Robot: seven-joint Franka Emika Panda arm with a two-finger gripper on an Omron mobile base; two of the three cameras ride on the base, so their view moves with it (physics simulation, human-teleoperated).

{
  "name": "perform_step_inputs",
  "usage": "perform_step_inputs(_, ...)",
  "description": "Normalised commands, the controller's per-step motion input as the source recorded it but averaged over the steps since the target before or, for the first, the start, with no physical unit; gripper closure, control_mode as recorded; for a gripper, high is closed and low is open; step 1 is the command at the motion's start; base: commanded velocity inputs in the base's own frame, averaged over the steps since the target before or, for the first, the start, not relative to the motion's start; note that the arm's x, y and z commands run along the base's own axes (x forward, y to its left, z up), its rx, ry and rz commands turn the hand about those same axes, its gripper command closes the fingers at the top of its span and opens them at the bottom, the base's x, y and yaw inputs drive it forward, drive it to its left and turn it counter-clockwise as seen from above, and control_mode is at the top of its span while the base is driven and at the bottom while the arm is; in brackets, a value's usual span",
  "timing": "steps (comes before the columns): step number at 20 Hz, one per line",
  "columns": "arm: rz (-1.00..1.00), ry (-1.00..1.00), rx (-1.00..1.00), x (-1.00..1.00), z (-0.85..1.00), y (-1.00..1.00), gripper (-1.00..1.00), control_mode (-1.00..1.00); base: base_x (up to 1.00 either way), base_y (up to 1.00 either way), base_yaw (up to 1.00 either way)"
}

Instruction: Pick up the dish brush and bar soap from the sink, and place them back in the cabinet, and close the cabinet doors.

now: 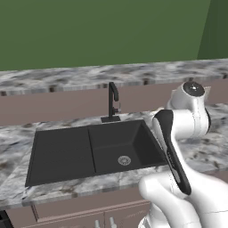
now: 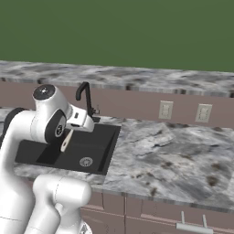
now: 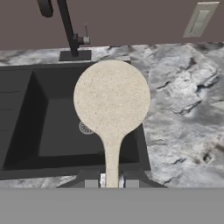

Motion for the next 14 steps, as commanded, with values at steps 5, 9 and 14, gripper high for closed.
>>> perform_step_inputs(5,0.02,0.0,0.0,-0.39,0.27,-0.16,1.0,-1.0,0.0,0.0,0.0)
perform_step_inputs(9,0.03,0.0,0.0,-0.43,0.31,-0.11,1.0,-1.0,0.0,0.0,0.0)
perform_step_inputs(14,0.05,0.0,0.0,-0.41,0.29,0.0,1.0,-1.0,0.0,0.0,0.0)
